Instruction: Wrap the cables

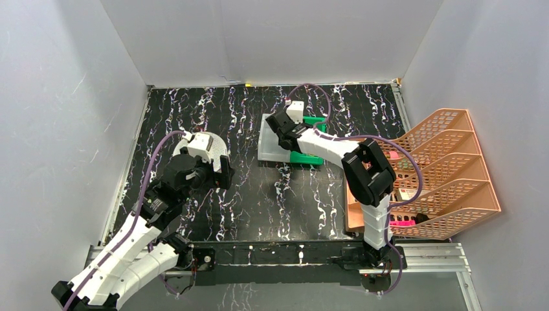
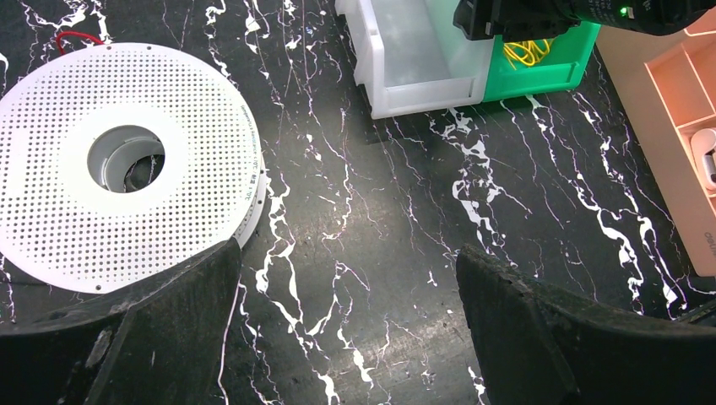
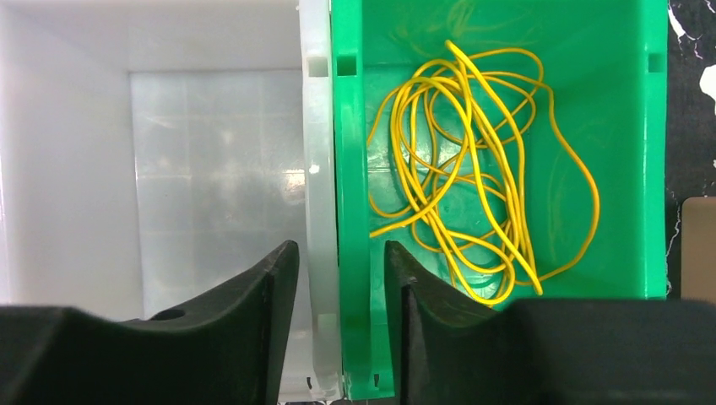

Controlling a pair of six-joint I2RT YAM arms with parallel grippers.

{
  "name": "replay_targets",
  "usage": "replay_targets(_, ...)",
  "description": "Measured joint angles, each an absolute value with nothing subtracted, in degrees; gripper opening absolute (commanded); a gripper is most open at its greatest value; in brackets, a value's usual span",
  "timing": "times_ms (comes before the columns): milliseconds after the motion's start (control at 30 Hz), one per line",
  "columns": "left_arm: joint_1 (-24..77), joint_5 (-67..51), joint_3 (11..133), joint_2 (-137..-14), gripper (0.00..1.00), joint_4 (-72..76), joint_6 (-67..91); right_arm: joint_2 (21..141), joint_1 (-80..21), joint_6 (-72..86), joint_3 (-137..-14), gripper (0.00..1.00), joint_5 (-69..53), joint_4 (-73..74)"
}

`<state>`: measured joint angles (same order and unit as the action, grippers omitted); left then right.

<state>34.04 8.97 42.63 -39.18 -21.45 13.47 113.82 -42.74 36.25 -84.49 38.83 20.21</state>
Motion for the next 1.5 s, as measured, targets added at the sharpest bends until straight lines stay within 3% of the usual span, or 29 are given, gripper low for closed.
replay_targets(133,34.04,8.97,42.59,-39.29,0.98,-21.45,13.47,112.90,-42.74,36.10,-83.96,0.63,38.68,20.38)
replay_targets(267,34.04,8.97,42.57,-39.62,0.98,-21.45,13.47,110.21,-42.74,35.31,-83.66,0.63,38.68,20.40)
replay_targets(733,34.04,8.58,42.57,-40.05,0.98,-21.45,13.45,99.22,-39.11,22.48,-81.78,0.56,36.14,18.74)
replay_targets(1100,34.04,8.32,42.57,-41.06,0.98,-21.43,13.45,103.39,-32.60,18.17,-80.34,0.52,24.05,20.05)
replay_targets(1500,34.04,8.27,42.57,-41.69,0.98,-21.41,13.41,109.40,-31.46,18.85,-80.36,0.46,21.21,20.91)
